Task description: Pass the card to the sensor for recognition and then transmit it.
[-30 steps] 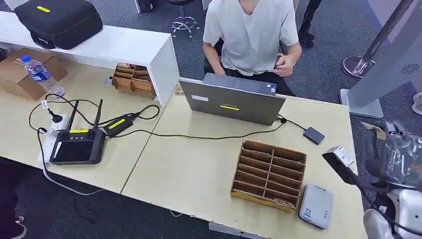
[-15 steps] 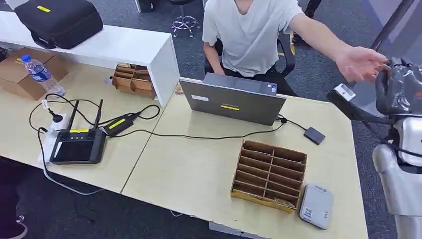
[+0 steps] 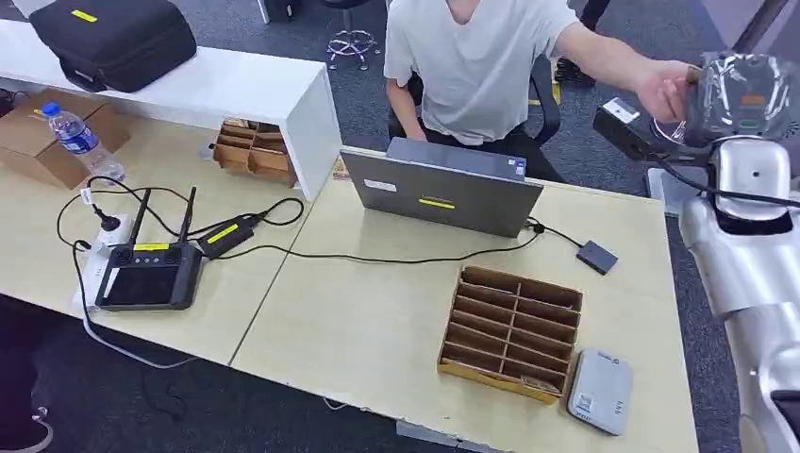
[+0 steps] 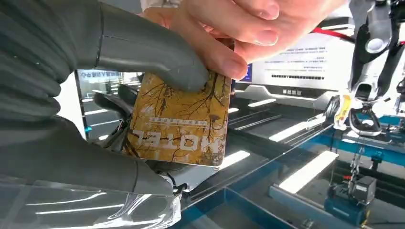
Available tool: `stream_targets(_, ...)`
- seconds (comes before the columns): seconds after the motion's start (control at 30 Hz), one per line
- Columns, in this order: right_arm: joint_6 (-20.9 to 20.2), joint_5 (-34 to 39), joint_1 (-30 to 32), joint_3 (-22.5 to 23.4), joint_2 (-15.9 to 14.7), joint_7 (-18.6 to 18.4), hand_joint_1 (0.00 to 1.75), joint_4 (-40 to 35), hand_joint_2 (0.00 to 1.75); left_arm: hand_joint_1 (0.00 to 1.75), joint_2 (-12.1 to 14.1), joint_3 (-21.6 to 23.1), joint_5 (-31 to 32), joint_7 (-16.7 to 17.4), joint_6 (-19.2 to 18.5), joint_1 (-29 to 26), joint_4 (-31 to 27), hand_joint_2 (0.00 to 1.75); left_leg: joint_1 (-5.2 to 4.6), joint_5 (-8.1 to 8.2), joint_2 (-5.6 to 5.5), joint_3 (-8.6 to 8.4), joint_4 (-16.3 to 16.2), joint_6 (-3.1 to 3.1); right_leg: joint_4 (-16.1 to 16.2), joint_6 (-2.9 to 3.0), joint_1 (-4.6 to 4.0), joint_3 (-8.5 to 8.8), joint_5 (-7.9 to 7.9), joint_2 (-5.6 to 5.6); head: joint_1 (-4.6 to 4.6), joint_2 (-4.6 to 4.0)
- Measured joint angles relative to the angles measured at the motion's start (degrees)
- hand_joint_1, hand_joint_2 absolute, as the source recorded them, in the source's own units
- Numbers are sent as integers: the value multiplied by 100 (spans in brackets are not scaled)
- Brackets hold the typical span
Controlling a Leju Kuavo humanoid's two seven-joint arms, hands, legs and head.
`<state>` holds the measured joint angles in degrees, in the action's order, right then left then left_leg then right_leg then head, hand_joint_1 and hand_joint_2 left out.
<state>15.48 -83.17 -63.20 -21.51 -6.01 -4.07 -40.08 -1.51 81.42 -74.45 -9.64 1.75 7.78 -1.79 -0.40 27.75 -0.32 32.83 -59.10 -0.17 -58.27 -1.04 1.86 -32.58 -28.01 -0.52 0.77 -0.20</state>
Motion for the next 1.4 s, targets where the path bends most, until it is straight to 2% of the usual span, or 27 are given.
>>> stream_targets(0.17,52,-13,-81,-28,79,28,0,273,175,0,17,0,-13,-85,0,-12,-17,175,-1,0,-2,1,0,0,1,0,1,0,0,-2,0,0)
stream_targets(0.33,65,7,-77,-46,79,22,0,358,175,0,24,0,-13,-22,2,-4,-20,175,-3,0,0,1,-1,0,3,0,2,0,0,-1,0,0)
stream_targets(0.7,313,335,98,13,-4,188,0,248,175,0,22,0,-54,5,17,-2,-24,175,-2,0,1,-1,-2,0,3,0,1,-2,0,0,0,0)
stream_targets(0.87,595,840,820,287,-195,367,0,-578,175,0,20,0,-153,5,26,-8,-28,175,-2,1,-6,4,-2,1,5,-1,1,0,0,-9,-2,0)
stream_targets(1.13,708,1137,1818,662,-387,525,0,-1756,175,0,15,0,-271,5,35,-11,-28,175,-3,3,-3,4,-1,3,8,-1,2,-2,0,-5,2,0)
stream_targets(1.4,553,1606,3301,948,-503,708,0,-3625,175,0,-7,0,-472,5,94,-26,-28,175,-3,6,-7,5,1,2,8,0,2,-3,-4,-10,2,0)
